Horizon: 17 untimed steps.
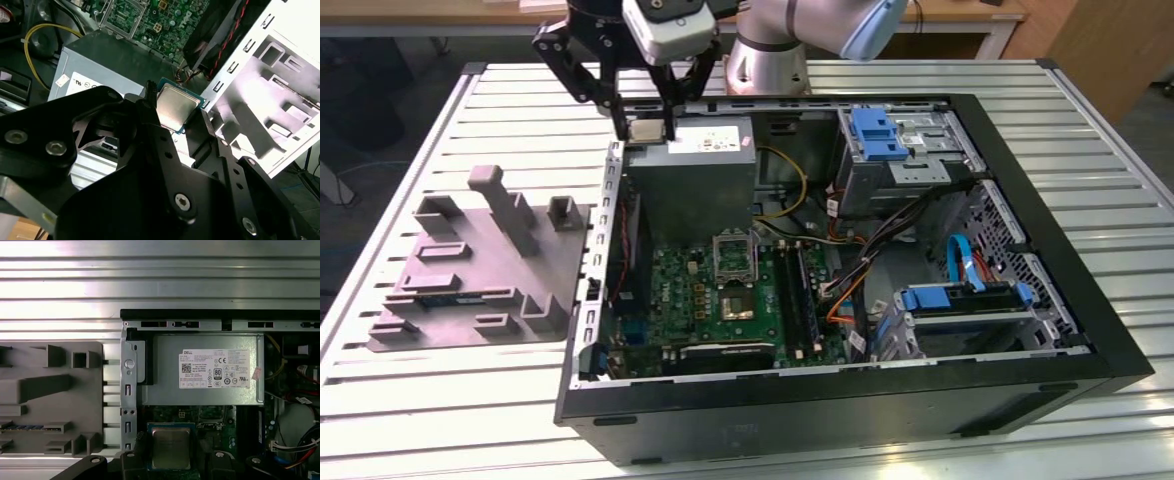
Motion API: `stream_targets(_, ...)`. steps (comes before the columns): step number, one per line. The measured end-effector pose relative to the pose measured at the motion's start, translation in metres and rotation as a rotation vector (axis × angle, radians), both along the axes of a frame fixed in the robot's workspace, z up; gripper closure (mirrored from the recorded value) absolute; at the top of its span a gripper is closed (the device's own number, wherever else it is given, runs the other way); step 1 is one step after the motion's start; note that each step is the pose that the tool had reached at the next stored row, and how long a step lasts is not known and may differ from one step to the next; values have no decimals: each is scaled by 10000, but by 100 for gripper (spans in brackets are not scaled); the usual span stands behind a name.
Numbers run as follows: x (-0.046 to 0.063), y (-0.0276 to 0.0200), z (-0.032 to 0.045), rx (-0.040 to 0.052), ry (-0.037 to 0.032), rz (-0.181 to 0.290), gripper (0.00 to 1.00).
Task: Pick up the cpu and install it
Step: 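Pick up the cpu and move it towards the insertion slot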
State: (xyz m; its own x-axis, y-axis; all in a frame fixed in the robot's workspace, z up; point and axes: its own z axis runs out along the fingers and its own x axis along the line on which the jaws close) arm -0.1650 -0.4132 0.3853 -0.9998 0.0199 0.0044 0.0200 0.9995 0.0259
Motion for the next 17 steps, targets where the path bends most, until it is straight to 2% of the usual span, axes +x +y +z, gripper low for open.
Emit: stream_targets(17,165,-2,-3,0,0,0,53)
